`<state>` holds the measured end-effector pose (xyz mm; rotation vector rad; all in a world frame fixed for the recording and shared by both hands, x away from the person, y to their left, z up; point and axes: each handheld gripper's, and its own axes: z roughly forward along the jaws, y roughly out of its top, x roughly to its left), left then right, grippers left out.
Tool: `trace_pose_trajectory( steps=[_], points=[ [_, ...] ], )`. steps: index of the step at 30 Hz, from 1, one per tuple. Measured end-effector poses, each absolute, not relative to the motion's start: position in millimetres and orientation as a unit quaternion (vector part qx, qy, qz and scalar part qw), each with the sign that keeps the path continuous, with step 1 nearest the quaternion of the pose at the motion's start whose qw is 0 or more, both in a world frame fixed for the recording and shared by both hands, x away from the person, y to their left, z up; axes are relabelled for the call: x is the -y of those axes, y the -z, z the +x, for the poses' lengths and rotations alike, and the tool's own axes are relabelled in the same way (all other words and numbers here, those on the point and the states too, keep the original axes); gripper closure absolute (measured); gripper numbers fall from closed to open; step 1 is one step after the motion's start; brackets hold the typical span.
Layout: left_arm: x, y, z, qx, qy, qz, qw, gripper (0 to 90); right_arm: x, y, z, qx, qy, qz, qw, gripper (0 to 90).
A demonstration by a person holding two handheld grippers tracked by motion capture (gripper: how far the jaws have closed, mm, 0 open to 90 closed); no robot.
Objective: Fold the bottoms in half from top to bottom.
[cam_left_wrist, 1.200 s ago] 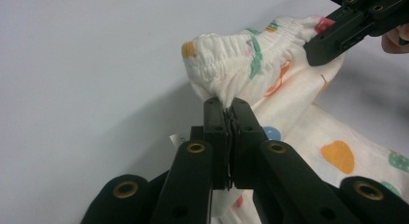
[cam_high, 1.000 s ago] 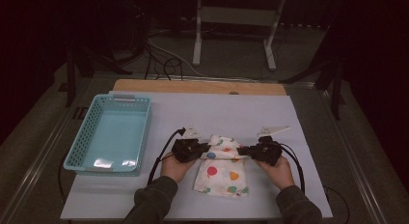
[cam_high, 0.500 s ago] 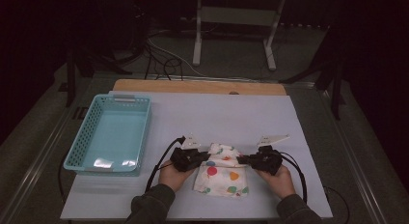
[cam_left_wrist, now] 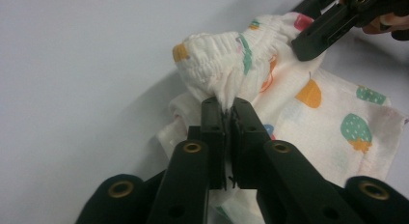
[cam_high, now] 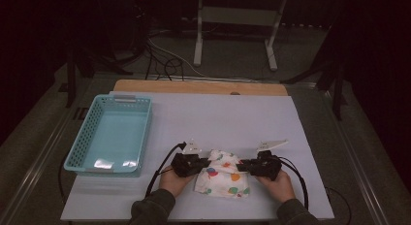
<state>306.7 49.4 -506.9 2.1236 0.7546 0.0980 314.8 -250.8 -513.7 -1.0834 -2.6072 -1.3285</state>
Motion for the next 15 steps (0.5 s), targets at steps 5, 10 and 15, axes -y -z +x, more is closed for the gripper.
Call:
trace_pose_trajectory(
  steps=[5,10,15],
  points=[
    [-48.6,508.9,308.9,-0.297,-0.036,0.856,0.422,85.7,246.3,509.7,328.2,0.826,0.433,-0.360,0.028,54.7],
    [-48.1,509.0,308.8,-0.293,-0.033,0.857,0.422,85.7,233.4,513.5,338.5,0.836,0.411,-0.362,0.032,63.5],
    [-49.4,504.9,314.4,-0.302,-0.018,0.855,0.422,73.8,227.7,514.0,338.6,0.844,0.407,-0.348,0.027,74.0]
  ],
)
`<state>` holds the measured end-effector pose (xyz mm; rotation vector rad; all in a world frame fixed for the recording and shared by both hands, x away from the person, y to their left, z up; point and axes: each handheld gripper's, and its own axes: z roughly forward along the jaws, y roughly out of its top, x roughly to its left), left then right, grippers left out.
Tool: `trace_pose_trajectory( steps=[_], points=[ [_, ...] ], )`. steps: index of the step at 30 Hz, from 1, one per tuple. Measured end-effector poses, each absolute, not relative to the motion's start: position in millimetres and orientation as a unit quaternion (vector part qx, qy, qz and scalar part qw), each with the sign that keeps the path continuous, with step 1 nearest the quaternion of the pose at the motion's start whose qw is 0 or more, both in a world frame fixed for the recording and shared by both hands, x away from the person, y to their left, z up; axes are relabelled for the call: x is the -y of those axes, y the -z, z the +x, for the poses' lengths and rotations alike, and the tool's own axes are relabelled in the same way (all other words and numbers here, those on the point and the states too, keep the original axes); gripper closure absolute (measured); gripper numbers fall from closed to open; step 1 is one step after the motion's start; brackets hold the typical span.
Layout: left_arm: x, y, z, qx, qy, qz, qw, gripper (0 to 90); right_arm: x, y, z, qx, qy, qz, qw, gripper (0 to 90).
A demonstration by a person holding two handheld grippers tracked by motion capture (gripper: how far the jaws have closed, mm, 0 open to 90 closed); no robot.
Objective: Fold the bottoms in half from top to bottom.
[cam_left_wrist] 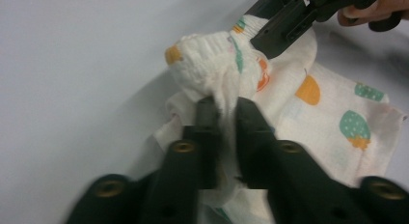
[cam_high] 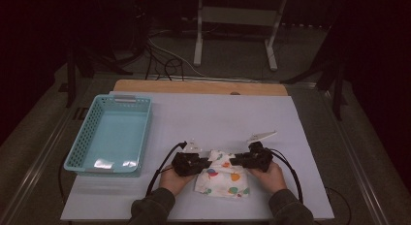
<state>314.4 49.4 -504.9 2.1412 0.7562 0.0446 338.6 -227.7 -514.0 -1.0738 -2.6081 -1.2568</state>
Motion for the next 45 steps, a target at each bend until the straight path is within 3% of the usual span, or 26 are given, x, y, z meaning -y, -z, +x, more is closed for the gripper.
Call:
trace_pose_trajectory(
  steps=[1,6,10,14,16,19,36,45],
  points=[
    [-49.5,503.7,316.5,-0.306,-0.015,0.854,0.421,65.1,227.9,511.9,337.6,0.848,0.409,-0.337,0.021,75.5],
    [-46.0,502.6,330.3,-0.329,0.020,0.845,0.420,49.4,229.9,505.8,333.0,0.849,0.418,-0.324,0.015,76.1],
    [-42.3,503.2,338.1,-0.344,0.038,0.836,0.426,45.3,231.6,502.0,329.2,0.849,0.426,-0.312,0.014,76.2],
    [-39.3,500.6,340.2,-0.336,0.036,0.838,0.429,55.5,232.5,500.2,326.6,0.847,0.433,-0.309,0.014,76.1],
    [-38.5,497.3,337.6,-0.325,0.035,0.836,0.440,70.4,234.3,499.0,323.7,0.844,0.439,-0.307,0.012,75.9],
    [-38.6,493.4,333.8,-0.313,0.033,0.839,0.444,75.7,236.7,497.8,318.9,0.843,0.441,-0.308,0.009,75.0],
    [-37.2,489.7,299.5,-0.210,0.011,0.878,0.430,77.1,240.3,477.5,323.0,0.840,0.448,-0.306,-0.008,70.1],
    [-35.6,493.9,289.6,-0.161,0.022,0.893,0.420,76.7,217.9,487.3,342.2,0.850,0.427,-0.309,0.009,80.0]
  ],
)
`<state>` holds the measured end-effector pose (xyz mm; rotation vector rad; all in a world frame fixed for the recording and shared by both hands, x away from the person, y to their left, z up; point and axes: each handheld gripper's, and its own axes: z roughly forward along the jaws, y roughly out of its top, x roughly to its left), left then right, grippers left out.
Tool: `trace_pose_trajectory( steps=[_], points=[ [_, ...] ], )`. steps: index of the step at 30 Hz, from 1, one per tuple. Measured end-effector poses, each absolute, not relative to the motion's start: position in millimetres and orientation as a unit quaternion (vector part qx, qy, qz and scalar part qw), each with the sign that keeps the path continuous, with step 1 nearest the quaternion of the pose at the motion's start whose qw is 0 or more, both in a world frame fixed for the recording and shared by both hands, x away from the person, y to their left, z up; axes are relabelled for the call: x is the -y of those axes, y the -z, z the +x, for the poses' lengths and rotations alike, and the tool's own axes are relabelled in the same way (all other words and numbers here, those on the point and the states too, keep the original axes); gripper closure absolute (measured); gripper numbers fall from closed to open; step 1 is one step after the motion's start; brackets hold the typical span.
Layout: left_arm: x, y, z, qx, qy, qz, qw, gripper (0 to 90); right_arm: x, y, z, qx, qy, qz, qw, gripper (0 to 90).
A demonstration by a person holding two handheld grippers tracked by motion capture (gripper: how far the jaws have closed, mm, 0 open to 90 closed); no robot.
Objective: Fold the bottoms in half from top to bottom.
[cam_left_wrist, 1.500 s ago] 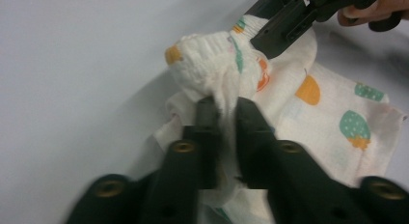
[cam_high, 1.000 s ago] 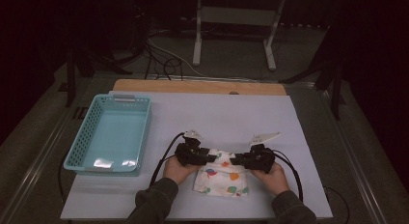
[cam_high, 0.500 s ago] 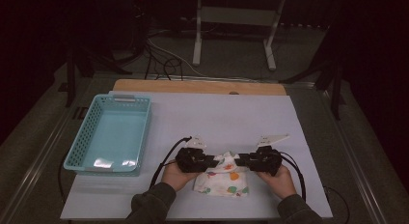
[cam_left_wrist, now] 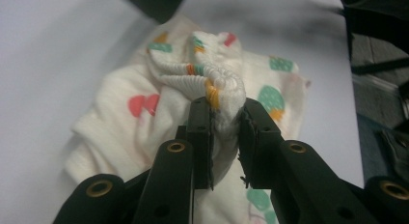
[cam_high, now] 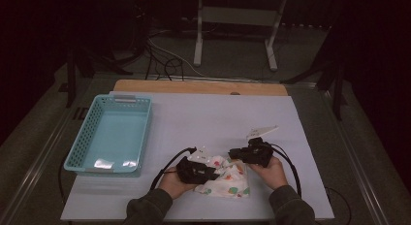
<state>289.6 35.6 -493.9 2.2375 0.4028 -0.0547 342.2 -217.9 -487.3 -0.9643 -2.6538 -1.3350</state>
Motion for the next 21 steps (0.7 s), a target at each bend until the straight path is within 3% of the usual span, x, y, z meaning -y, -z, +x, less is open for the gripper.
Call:
trace_pose_trajectory(
  steps=[12,21],
  points=[
    [-39.6,499.8,284.7,-0.136,0.036,0.903,0.406,75.8,210.3,508.6,350.8,0.859,0.398,-0.317,0.052,86.3],
    [-51.5,493.6,289.0,-0.160,0.058,0.890,0.424,53.9,225.2,507.2,331.2,0.859,0.413,-0.291,0.086,87.4]
  ],
)
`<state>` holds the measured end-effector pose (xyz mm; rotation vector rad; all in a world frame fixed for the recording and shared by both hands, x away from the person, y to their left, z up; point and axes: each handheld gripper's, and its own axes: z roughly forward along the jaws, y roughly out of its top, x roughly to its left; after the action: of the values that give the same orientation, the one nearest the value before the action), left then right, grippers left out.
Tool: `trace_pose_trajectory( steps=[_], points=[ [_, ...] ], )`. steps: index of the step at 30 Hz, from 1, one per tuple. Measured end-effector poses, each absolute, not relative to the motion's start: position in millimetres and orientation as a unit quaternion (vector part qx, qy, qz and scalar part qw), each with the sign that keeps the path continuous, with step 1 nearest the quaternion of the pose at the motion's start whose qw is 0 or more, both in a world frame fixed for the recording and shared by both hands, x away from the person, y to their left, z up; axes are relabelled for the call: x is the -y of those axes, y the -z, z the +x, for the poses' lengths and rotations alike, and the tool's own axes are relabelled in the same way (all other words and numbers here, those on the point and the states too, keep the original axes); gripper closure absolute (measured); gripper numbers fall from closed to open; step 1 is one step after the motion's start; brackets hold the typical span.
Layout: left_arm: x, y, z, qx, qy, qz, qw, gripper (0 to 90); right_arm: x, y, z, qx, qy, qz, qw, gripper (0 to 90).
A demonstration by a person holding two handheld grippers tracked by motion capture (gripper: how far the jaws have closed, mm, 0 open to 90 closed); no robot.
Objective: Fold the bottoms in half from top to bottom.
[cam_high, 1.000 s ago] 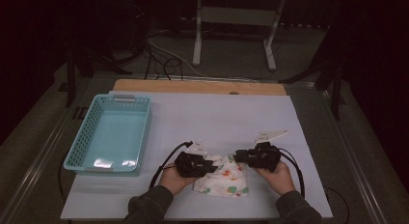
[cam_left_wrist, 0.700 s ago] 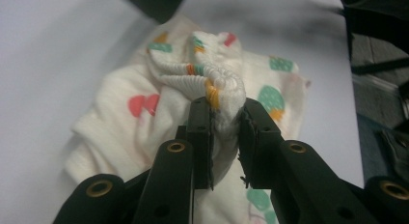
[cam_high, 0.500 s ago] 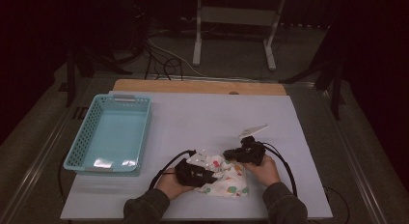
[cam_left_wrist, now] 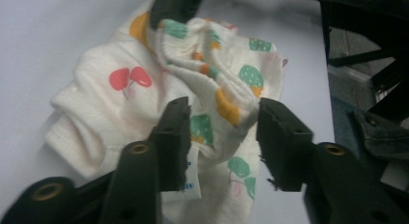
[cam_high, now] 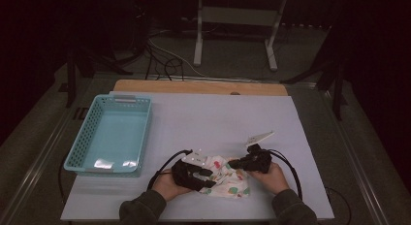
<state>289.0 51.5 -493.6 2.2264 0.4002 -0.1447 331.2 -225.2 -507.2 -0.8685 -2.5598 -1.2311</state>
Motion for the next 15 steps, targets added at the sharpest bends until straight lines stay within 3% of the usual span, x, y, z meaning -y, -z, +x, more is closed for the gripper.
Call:
trace_pose_trajectory(
  steps=[8,15],
  points=[
    [-54.4,488.3,291.5,-0.176,0.055,0.883,0.431,50.1,233.9,500.7,313.2,0.859,0.422,-0.271,0.104,85.4],
    [-43.8,494.9,288.0,-0.180,0.038,0.894,0.409,55.0,236.7,497.6,296.4,0.857,0.431,-0.261,0.105,83.1]
  ],
)
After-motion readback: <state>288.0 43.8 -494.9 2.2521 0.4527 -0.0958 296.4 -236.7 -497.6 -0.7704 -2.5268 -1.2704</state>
